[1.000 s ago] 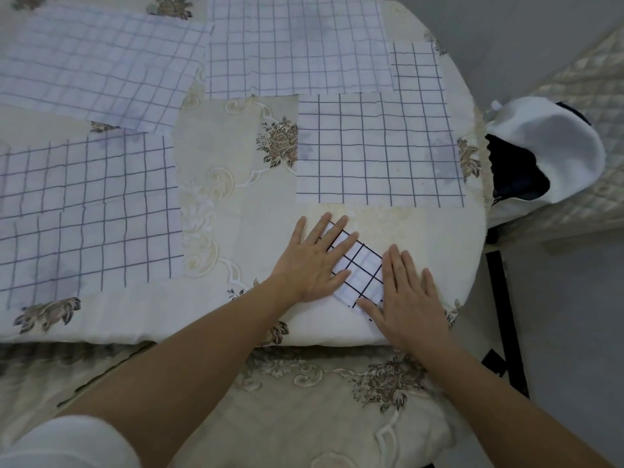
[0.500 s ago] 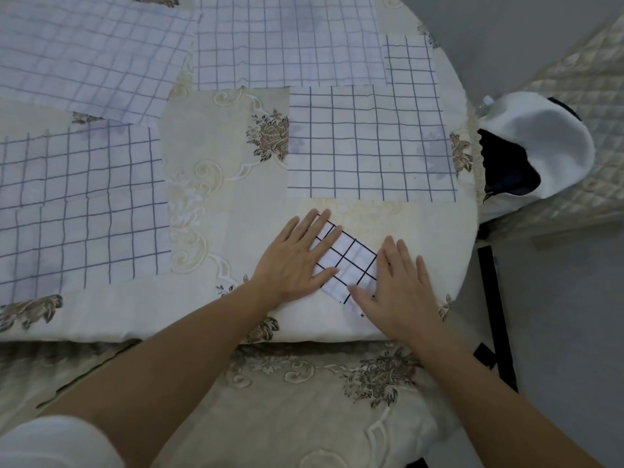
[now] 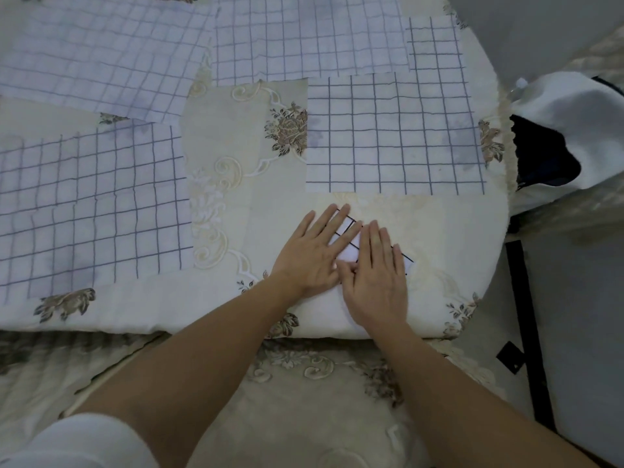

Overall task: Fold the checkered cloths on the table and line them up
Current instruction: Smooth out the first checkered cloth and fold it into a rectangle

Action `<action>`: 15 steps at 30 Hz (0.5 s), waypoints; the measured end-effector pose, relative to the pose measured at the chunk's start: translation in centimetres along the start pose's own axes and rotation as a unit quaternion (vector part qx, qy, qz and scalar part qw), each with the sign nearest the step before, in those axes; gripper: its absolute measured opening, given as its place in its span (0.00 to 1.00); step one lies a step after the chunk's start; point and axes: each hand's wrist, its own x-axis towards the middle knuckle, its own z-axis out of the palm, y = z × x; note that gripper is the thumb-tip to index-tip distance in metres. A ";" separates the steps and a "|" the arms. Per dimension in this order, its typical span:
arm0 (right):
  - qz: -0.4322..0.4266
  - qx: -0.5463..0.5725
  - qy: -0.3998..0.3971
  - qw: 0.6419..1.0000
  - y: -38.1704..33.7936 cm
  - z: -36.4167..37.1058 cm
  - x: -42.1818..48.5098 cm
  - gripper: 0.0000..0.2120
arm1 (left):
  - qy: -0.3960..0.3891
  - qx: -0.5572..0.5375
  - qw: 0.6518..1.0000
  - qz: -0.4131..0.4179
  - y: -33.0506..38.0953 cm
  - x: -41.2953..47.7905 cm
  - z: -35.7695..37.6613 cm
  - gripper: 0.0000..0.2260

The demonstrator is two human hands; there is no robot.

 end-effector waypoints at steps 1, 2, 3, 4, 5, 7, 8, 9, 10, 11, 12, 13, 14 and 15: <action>-0.002 -0.015 -0.003 1.000 0.5 0.0 -0.3 0.35 | 0.001 -0.004 1.000 0.001 -0.1 0.0 0.0 0.30; -0.004 -0.030 -0.009 0.999 1.1 -0.1 -0.6 0.35 | 0.002 -0.009 1.000 0.001 -0.1 0.1 0.0 0.29; -0.008 -0.042 -0.017 0.999 1.6 -0.3 -0.8 0.35 | 0.003 -0.011 1.000 0.000 0.0 0.1 -0.1 0.29; -0.013 -0.050 -0.023 0.998 2.0 -0.4 -1.0 0.36 | 0.005 -0.011 1.000 -0.001 0.0 0.1 -0.1 0.28; -0.018 -0.054 -0.027 0.998 2.4 -0.6 -1.1 0.36 | 0.005 -0.012 1.000 -0.005 0.0 0.1 -0.1 0.27; -0.025 -0.062 -0.039 0.997 3.1 -1.0 -1.3 0.38 | 0.006 -0.017 0.999 -0.030 0.0 -0.1 -0.1 0.27; -0.031 -0.071 -0.046 0.996 3.5 -1.3 -1.4 0.39 | 0.006 -0.019 0.999 -0.048 -0.1 -0.3 -0.2 0.27; -0.041 -0.085 -0.053 0.994 4.0 -1.6 -1.5 0.40 | 0.005 -0.019 0.998 -0.065 -0.2 -0.5 -0.2 0.28; -0.057 -0.103 -0.064 0.991 4.6 -2.0 -1.6 0.41 | 0.001 -0.019 0.997 -0.076 -0.2 -0.6 -0.3 0.28; -0.074 -0.122 -0.079 0.987 5.3 -2.5 -1.6 0.41 | -0.006 -0.019 0.996 -0.082 -0.2 -0.7 -0.4 0.28; -0.091 -0.139 -0.095 0.981 6.1 -3.1 -1.6 0.42 | -0.011 -0.018 0.996 -0.086 -0.2 -0.7 -0.5 0.29; -0.109 -0.155 -0.109 0.976 7.0 -3.5 -1.5 0.43 | -0.015 -0.014 0.996 -0.090 -0.2 -0.6 -0.6 0.29; -0.126 -0.167 -0.121 0.970 7.9 -4.0 -1.4 0.43 | -0.021 -0.011 0.996 -0.092 -0.1 -0.6 -0.8 0.29; -0.141 -0.174 -0.132 0.966 8.7 -4.5 -1.4 0.43 | -0.031 -0.008 0.995 -0.091 -0.2 -0.5 -1.0 0.30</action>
